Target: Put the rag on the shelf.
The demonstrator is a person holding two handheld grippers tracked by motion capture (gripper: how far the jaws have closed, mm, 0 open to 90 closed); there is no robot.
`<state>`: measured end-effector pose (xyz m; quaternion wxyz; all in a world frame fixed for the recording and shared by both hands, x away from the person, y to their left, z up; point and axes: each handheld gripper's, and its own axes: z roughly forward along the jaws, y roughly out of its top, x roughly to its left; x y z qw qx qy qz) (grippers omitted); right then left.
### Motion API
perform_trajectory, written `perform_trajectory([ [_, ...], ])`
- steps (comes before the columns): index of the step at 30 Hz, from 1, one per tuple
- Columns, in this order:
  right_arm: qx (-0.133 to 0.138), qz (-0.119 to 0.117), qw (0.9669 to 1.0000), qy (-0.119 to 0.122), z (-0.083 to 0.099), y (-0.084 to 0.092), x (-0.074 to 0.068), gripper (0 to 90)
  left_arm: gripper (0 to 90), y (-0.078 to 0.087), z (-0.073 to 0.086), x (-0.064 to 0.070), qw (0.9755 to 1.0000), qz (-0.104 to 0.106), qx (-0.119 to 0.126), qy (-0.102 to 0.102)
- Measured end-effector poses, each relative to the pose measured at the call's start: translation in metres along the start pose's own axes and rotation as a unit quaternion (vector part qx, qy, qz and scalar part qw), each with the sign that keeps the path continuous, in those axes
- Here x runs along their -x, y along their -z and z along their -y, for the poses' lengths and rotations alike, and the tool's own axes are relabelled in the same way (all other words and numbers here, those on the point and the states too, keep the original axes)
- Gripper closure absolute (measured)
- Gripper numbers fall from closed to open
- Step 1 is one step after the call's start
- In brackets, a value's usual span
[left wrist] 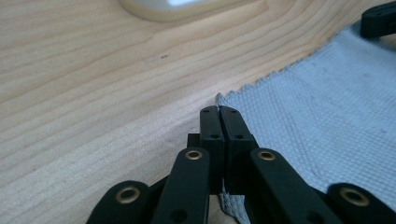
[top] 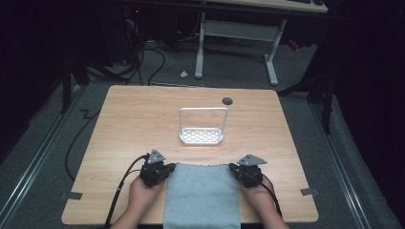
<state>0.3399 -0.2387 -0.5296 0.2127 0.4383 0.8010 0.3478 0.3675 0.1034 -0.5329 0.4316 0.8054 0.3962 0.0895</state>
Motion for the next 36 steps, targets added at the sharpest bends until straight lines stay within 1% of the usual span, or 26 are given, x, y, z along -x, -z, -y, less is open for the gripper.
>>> perform_trajectory([
  [2, 0.014, -0.001, 0.9999, 0.0, 0.0, 0.004, -0.002, 89.4, 88.3, 0.006, 0.0, -0.002, 0.9998, 0.006, 0.016, 0.01],
  [3, 0.014, -0.001, 0.9999, 0.0, 0.0, 0.004, -0.002, 89.4, 88.3, 0.006, 0.0, -0.002, 0.9998, 0.006, 0.016, 0.01],
  [4, 0.029, -0.001, 0.9996, -0.002, 0.0, 0.009, -0.004, 89.4, 88.3, 0.012, 0.0, -0.002, 0.9996, 0.004, 0.028, 0.009],
  [5, 0.038, -0.001, 0.9993, -0.002, 0.0, 0.011, -0.005, 89.4, 88.3, 0.015, 0.0, -0.001, 0.9993, 0.002, 0.035, 0.007],
  [6, 0.038, -0.001, 0.9993, -0.002, 0.0, 0.011, -0.005, 89.4, 88.3, 0.015, 0.0, -0.001, 0.9993, 0.002, 0.035, 0.007],
  [7, 0.051, 0.001, 0.9987, -0.001, -0.001, 0.016, -0.008, 89.3, 88.3, 0.02, 0.0, 0.002, 0.9989, 0.002, 0.047, 0.005],
  [10, 0.068, 0.007, 0.9976, 0.006, -0.002, 0.023, -0.011, 89.4, 88.2, 0.027, -0.001, 0.006, 0.9977, 0.001, 0.068, 0.0],
  [13, 0.081, 0.011, 0.9966, 0.006, -0.003, 0.027, -0.012, 89.3, 88.2, 0.03, -0.003, 0.009, 0.9972, 0.0, 0.074, -0.005],
  [16, 0.105, 0.015, 0.9944, -0.001, -0.007, 0.033, -0.012, 89.3, 88.2, 0.034, -0.005, 0.013, 0.9964, -0.001, 0.084, -0.013],
  [18, 0.11, 0.017, 0.9938, 0.001, -0.008, 0.036, -0.013, 89.3, 88.2, 0.04, -0.009, 0.017, 0.9949, 0.0, 0.1, -0.017],
  [19, 0.112, 0.018, 0.9935, 0.006, -0.008, 0.037, -0.013, 89.3, 88.3, 0.042, -0.01, 0.019, 0.9942, 0.0, 0.106, -0.019],
  [20, 0.112, 0.018, 0.9935, 0.006, -0.008, 0.037, -0.013, 89.3, 88.3, 0.042, -0.01, 0.019, 0.9942, 0.0, 0.106, -0.019],
  [21, 0.121, 0.018, 0.9924, 0.008, -0.01, 0.04, -0.015, 89.3, 88.3, 0.047, -0.014, 0.022, 0.9929, -0.001, 0.117, -0.025],
  [22, 0.126, 0.019, 0.9919, 0.008, -0.011, 0.042, -0.016, 89.3, 88.3, 0.049, -0.016, 0.024, 0.9922, -0.002, 0.121, -0.028],
  [23, 0.126, 0.019, 0.9919, 0.008, -0.011, 0.042, -0.016, 89.3, 88.3, 0.049, -0.016, 0.024, 0.9922, -0.002, 0.121, -0.028],
  [24, 0.139, 0.019, 0.9901, 0.008, -0.015, 0.047, -0.017, 89.3, 88.3, 0.053, -0.019, 0.028, 0.9909, -0.003, 0.13, -0.033],
  [25, 0.147, 0.02, 0.9889, 0.009, -0.017, 0.05, -0.018, 89.3, 88.3, 0.053, -0.019, 0.028, 0.9909, -0.003, 0.13, -0.033],
  [26, 0.153, 0.021, 0.9879, 0.009, -0.019, 0.053, -0.019, 89.3, 88.3, 0.056, -0.023, 0.03, 0.9897, -0.002, 0.139, -0.036],
  [28, 0.164, 0.022, 0.9861, 0.014, -0.024, 0.058, -0.02, 89.3, 88.4, 0.061, -0.027, 0.032, 0.9885, -0.001, 0.146, -0.041],
  [29, 0.164, 0.022, 0.9861, 0.014, -0.024, 0.058, -0.02, 89.3, 88.4, 0.061, -0.027, 0.032, 0.9885, -0.001, 0.146, -0.041],
  [30, 0.174, 0.025, 0.9842, 0.017, -0.029, 0.063, -0.02, 89.4, 88.5, 0.065, -0.031, 0.033, 0.9871, -0.004, 0.153, -0.047],
  [31, 0.178, 0.024, 0.9837, 0.016, -0.03, 0.064, -0.02, 89.4, 88.5, 0.067, -0.033, 0.034, 0.9864, -0.006, 0.156, -0.05],
  [32, 0.178, 0.024, 0.9837, 0.016, -0.03, 0.064, -0.02, 89.4, 88.5, 0.067, -0.033, 0.034, 0.9864, -0.006, 0.156, -0.05],
  [33, 0.183, 0.023, 0.9827, 0.015, -0.034, 0.066, -0.02, 89.4, 88.6, 0.069, -0.036, 0.034, 0.9851, -0.007, 0.165, -0.048],
  [35, 0.189, 0.027, 0.9816, 0.013, -0.037, 0.068, -0.019, 89.4, 88.6, 0.07, -0.04, 0.034, 0.984, -0.006, 0.171, -0.047],
  [36, 0.193, 0.026, 0.9808, 0.012, -0.039, 0.069, -0.018, 89.4, 88.6, 0.07, -0.04, 0.034, 0.984, -0.006, 0.171, -0.047],
])
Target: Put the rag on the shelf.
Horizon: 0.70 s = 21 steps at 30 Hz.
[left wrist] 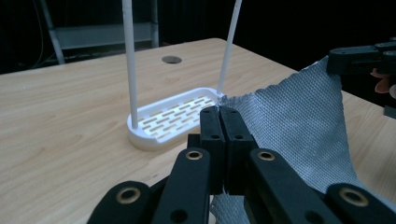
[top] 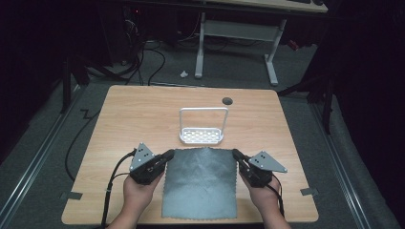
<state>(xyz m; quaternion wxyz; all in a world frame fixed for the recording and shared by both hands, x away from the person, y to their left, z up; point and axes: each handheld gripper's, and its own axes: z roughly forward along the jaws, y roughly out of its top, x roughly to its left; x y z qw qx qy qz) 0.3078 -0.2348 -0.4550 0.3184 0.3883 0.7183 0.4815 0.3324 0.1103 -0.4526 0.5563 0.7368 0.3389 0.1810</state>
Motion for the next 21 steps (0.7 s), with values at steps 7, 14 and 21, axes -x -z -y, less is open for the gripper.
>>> perform_trajectory([
  [7, 0.031, 0.008, 0.9995, 0.001, -0.019, 0.007, 0.006, 89.4, 88.7, 0.0, -0.017, 0.003, 0.9996, -0.002, 0.018, -0.022],
  [14, 0.068, 0.016, 0.9976, 0.003, -0.041, 0.015, 0.011, 89.4, 88.7, 0.006, -0.04, 0.005, 0.9982, -0.007, 0.052, -0.031],
  [21, 0.093, 0.023, 0.9954, 0.005, -0.059, 0.02, 0.013, 89.5, 88.9, 0.01, -0.059, 0.007, 0.9962, -0.011, 0.074, -0.045],
])
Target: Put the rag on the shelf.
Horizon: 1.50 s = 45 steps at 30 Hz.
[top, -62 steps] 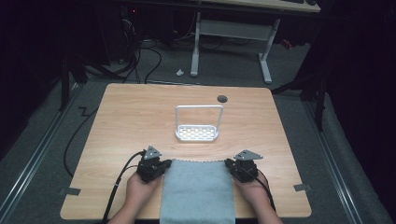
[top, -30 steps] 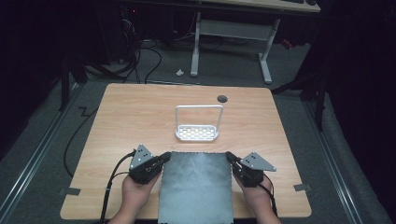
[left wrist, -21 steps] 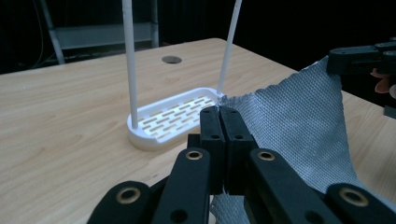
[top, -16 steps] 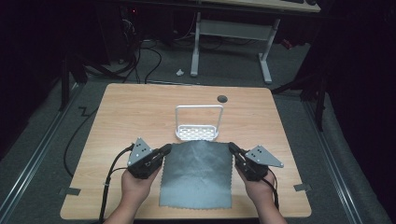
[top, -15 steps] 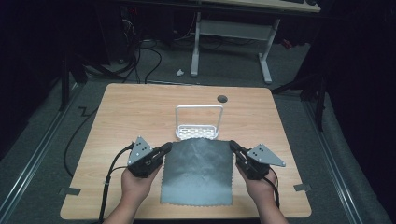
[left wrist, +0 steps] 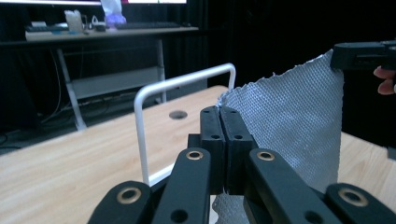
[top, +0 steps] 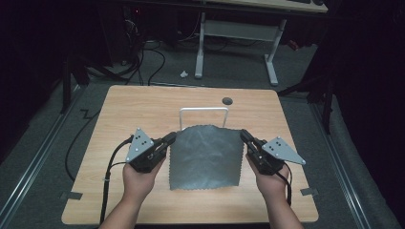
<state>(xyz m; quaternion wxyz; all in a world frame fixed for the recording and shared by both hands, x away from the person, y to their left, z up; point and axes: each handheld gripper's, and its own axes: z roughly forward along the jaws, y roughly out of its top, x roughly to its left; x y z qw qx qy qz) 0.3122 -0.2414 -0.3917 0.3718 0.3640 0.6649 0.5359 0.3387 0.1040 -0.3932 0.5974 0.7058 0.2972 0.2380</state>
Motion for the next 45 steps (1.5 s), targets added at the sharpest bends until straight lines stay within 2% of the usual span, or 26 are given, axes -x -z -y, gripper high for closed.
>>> perform_trajectory([
  [6, 0.023, 0.006, 0.9997, 0.003, -0.018, 0.002, 0.004, 89.5, 89.0, 0.0, -0.018, -0.001, 0.9997, -0.006, 0.017, -0.014],
  [11, 0.037, 0.011, 0.9992, 0.005, -0.03, 0.002, 0.008, 89.5, 89.1, 0.0, -0.026, -0.005, 0.9995, -0.011, 0.026, -0.015],
  [21, 0.04, 0.012, 0.9991, 0.009, -0.035, -0.002, 0.008, 89.5, 89.2, -0.003, -0.029, -0.01, 0.9994, -0.015, 0.029, -0.012],
  [28, 0.032, 0.01, 0.9994, 0.008, -0.036, -0.009, 0.01, 89.6, 89.2, -0.013, -0.036, -0.016, 0.9993, -0.023, 0.018, -0.024],
  [32, 0.031, 0.007, 0.9994, -0.012, -0.042, -0.018, 0.018, 89.6, 89.2, -0.023, -0.044, -0.023, 0.9992, -0.026, 0.008, -0.029],
  [37, 0.03, 0.012, 0.9993, -0.02, -0.048, -0.027, 0.024, 89.6, 89.2, -0.031, -0.051, -0.031, 0.999, -0.032, 0.002, -0.03],
  [39, 0.027, 0.015, 0.9991, -0.03, -0.052, -0.036, 0.029, 89.6, 89.2, -0.035, -0.055, -0.035, 0.999, -0.033, 0.0, -0.029],
  [45, 0.017, 0.02, 0.9993, -0.027, -0.06, -0.054, 0.034, 89.6, 89.3, -0.05, -0.061, -0.05, 0.9983, -0.047, -0.012, -0.031],
])
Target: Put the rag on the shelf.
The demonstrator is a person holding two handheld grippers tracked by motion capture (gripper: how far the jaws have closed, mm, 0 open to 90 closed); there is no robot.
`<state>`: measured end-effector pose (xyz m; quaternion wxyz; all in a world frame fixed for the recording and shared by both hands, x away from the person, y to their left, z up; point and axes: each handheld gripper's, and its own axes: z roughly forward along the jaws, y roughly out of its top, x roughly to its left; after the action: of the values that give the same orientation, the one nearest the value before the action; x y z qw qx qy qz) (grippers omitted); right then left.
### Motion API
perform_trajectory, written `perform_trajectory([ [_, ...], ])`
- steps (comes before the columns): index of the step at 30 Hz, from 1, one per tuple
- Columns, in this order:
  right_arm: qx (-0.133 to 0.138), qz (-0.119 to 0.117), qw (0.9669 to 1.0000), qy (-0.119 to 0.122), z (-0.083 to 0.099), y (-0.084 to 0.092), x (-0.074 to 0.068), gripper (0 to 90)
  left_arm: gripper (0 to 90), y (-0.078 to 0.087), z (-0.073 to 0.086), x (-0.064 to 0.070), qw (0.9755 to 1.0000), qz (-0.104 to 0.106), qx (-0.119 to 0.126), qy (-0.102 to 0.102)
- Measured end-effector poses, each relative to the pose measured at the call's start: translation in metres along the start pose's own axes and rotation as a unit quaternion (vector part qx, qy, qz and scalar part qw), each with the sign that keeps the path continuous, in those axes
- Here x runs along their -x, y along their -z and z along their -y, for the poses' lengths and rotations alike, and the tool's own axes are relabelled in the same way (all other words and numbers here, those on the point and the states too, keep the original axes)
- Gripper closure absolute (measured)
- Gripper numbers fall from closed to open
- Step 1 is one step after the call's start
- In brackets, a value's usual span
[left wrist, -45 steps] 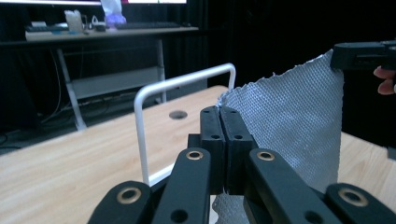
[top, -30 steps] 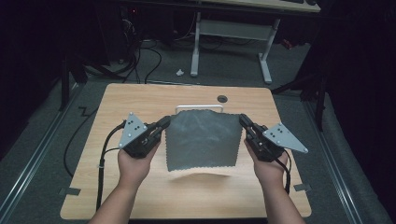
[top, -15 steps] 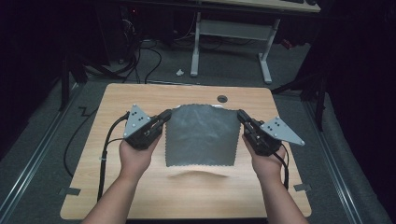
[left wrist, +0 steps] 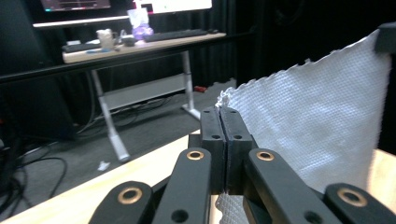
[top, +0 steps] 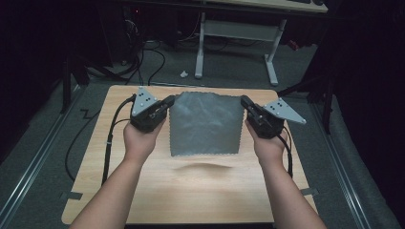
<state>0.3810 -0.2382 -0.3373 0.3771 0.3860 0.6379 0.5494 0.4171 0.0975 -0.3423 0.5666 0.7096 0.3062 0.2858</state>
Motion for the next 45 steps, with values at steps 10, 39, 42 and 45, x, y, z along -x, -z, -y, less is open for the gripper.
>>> perform_trajectory([
  [10, -0.011, 0.023, 0.9996, 0.011, -0.006, -0.034, 0.015, 89.7, 89.2, -0.024, -0.006, -0.028, 0.9995, -0.028, -0.013, 0.009],
  [39, -0.121, 0.019, 0.9922, 0.026, 0.049, -0.097, 0.041, 89.7, 89.2, -0.076, 0.051, -0.047, 0.991, 0.0, -0.126, 0.045],
  [42, -0.122, 0.015, 0.992, 0.027, 0.052, -0.094, 0.04, 89.7, 89.3, -0.073, 0.056, -0.046, 0.9906, 0.005, -0.129, 0.047],
  [45, -0.126, 0.008, 0.9916, 0.026, 0.057, -0.09, 0.038, 89.7, 89.2, -0.07, 0.062, -0.044, 0.99, 0.01, -0.132, 0.049],
])
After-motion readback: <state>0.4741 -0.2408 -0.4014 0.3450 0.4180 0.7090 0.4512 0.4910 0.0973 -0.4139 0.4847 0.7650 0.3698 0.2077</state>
